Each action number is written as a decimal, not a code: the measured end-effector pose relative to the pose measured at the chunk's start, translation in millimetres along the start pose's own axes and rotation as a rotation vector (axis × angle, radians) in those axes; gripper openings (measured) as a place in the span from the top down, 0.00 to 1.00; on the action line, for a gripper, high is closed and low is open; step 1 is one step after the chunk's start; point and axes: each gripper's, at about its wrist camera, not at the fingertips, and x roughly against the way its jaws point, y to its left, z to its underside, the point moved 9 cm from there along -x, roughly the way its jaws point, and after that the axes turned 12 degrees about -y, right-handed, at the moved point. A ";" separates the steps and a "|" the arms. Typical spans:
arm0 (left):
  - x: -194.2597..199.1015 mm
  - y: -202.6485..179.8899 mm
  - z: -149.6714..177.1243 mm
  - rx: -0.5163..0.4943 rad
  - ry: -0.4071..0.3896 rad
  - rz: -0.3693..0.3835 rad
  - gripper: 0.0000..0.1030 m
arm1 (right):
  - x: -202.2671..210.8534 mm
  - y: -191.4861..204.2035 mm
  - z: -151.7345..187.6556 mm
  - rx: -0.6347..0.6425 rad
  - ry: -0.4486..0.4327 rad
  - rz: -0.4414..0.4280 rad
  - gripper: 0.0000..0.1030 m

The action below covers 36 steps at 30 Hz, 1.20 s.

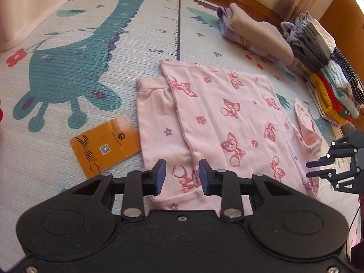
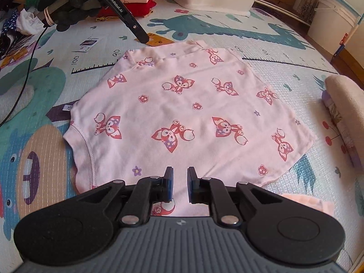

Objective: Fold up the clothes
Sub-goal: 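Move the left gripper to a shirt sleeve cuff and grasp it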

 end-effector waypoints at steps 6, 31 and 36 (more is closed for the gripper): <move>-21.8 17.8 -3.0 0.045 0.026 -0.059 0.71 | -13.7 1.0 7.5 -0.027 0.038 -0.020 0.77; -54.2 -176.1 39.8 -0.538 0.089 0.235 0.82 | -19.0 -2.2 13.4 -0.097 0.049 -0.071 0.73; -45.8 -174.3 32.6 -0.474 0.082 0.273 0.60 | -18.7 -4.9 13.8 -0.105 0.043 -0.077 0.72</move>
